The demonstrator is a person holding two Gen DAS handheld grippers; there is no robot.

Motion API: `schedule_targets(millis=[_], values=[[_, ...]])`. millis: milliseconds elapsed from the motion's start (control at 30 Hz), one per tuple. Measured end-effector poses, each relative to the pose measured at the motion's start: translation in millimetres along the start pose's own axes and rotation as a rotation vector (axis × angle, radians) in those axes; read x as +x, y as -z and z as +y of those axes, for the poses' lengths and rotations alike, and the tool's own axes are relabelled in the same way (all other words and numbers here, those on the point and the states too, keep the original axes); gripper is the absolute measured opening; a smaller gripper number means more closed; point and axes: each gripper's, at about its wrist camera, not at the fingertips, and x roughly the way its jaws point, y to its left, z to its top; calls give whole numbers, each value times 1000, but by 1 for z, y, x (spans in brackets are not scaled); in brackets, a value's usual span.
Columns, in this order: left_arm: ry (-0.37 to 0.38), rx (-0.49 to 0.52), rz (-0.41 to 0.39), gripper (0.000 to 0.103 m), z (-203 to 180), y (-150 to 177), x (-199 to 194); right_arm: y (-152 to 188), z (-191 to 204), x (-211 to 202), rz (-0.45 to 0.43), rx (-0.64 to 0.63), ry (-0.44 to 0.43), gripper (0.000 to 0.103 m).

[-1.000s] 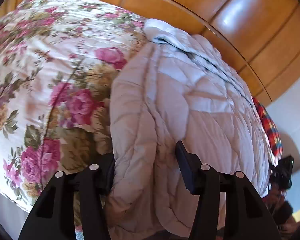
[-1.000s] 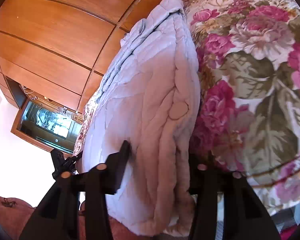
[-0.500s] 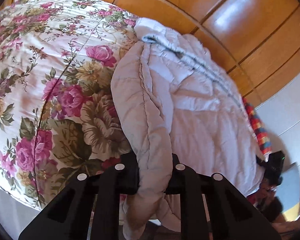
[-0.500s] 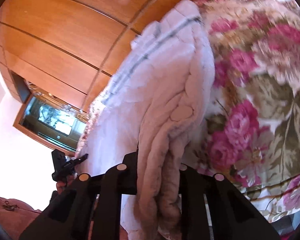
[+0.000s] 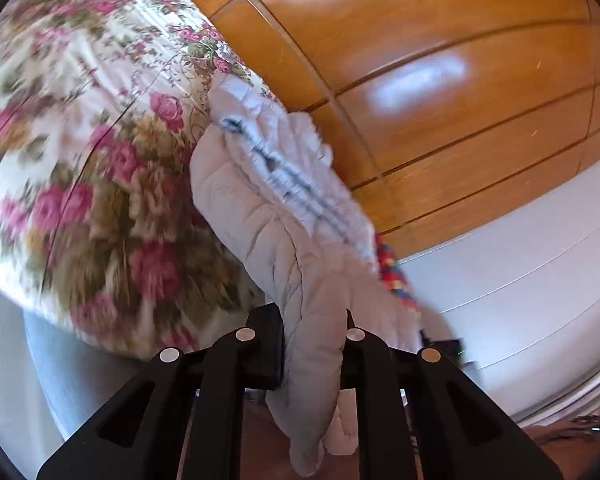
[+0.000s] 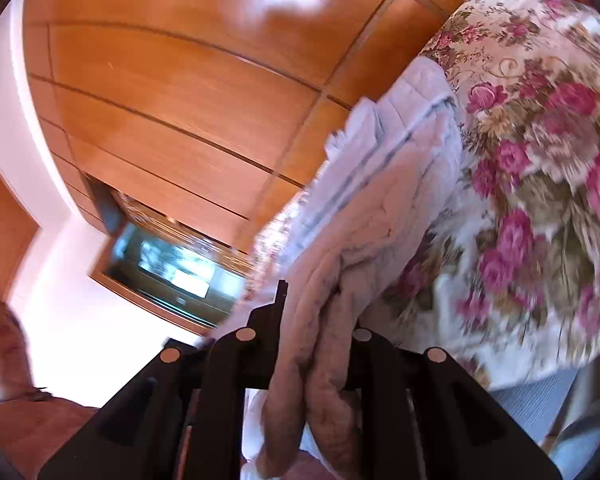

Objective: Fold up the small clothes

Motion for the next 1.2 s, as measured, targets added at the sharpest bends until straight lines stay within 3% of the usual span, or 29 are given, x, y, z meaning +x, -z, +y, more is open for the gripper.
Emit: schedule_targets(millis=[167,267,400,567,667,933,1033,1100,1167,1200], values=[[73,-89,-32,10,5,23,-31,28,-6,-26,-33,67,-55,13],[67,-105,-25,10,13,23,-27,29,-23,-22,-24,130,-57,14],[105,-129,-3,10,13,13,-14,20,-22,-13,-10,116,-44,14],[142,-67,15,10,-5,-23,10,-21,-10,4,-57,99,-73,14],[145,-86,16,10,-2,-52,34,-52,-18,22,-88,129,-87,15],[55,-136,-1,10,17,-123,99,-122,-50,93,-79,231,-60,19],[35,-194,-3,10,31,-149,127,-141,-69,111,-80,296,-9,24],[-11,-230,-22,16,40,-165,145,-150,-91,124,-106,403,22,37],[-28,-264,-44,27,47,-176,153,-156,-105,132,-151,475,23,57],[-19,-296,-58,32,52,-183,157,-158,-109,133,-174,492,10,60]])
